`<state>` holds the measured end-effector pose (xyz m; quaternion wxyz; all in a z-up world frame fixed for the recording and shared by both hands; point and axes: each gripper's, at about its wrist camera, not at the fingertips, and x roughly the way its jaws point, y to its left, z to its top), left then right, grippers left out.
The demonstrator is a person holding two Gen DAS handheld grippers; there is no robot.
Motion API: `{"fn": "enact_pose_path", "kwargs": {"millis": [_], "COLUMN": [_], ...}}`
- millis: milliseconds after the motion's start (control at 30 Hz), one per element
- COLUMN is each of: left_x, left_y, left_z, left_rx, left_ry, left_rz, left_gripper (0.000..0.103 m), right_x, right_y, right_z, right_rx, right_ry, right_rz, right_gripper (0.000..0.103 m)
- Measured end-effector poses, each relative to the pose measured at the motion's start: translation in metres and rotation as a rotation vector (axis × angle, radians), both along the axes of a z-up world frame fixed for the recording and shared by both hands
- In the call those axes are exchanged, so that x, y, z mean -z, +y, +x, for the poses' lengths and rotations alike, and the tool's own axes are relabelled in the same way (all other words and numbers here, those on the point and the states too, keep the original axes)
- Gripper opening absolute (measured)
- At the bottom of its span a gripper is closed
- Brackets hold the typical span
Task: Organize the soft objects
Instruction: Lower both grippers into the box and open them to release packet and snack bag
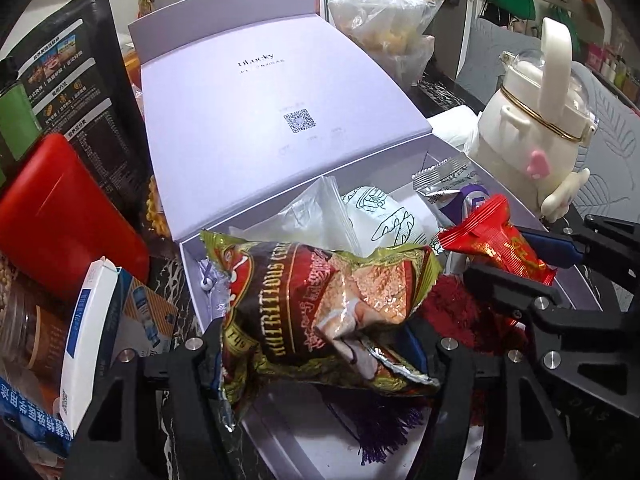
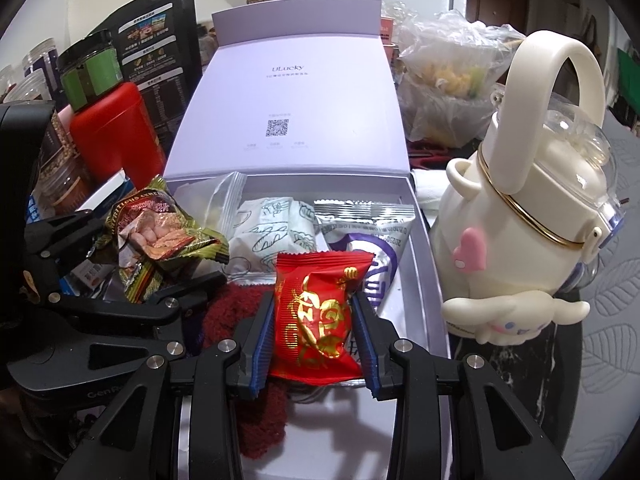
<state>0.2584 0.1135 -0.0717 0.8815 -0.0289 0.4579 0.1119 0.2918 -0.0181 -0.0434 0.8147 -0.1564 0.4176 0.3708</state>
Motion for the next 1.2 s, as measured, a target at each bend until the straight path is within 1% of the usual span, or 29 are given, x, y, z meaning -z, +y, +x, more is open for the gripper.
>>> {"fn": "enact_pose_path", "kwargs": {"millis": [100,167,233,467,867,933,1033,1200], "left_x": [0.0,-0.001,-0.001,-0.011,-0.03,-0.036,-0.045,-0.061], "left_y": [-0.002,-0.003,-0.003,-0.008,-0.006,-0.006,-0.005,-0.004], "left_z": [0.001,0.002,0.006,0.004,-0.011,-0.015,-0.02,-0.029], "left_rx": [-0.003,-0.01,-0.022,-0.038,-0.057,-0.063,-0.071,-0.08], "left_ry": [0.015,0.027,0.033,0.023,-0.024,-0.045,-0.073,-0.119], "left_rz": [0.004,0.007,0.009,0.05,0.06,0.069,0.082,0.09], "left_gripper": [0.067,0.07,0.073,0.077,0.077,0.077,0.077,0.078], "right_x": [-0.001,-0.001,-0.002,-0.01,-0.032,-0.036,-0.04,-0.049], "right_y": [-0.001,-0.003,-0.005,-0.009,-0.018,-0.02,-0.02,-0.024], "right_z": [0.001,0.001,0.003,-0.002,-0.013,-0.015,-0.018,-0.023], "right_rx": [0.003,0.011,0.019,0.02,0.013,0.015,0.013,0.016], "right_ry": [0.001,0.003,0.006,-0.02,-0.069,-0.079,-0.093,-0.12], "right_rz": [-0.004,-0.007,-0.007,-0.002,0.036,0.043,0.051,0.066], "right_gripper": [0.04,0.045,0.048,0.049,0.049,0.049,0.053,0.053]}}
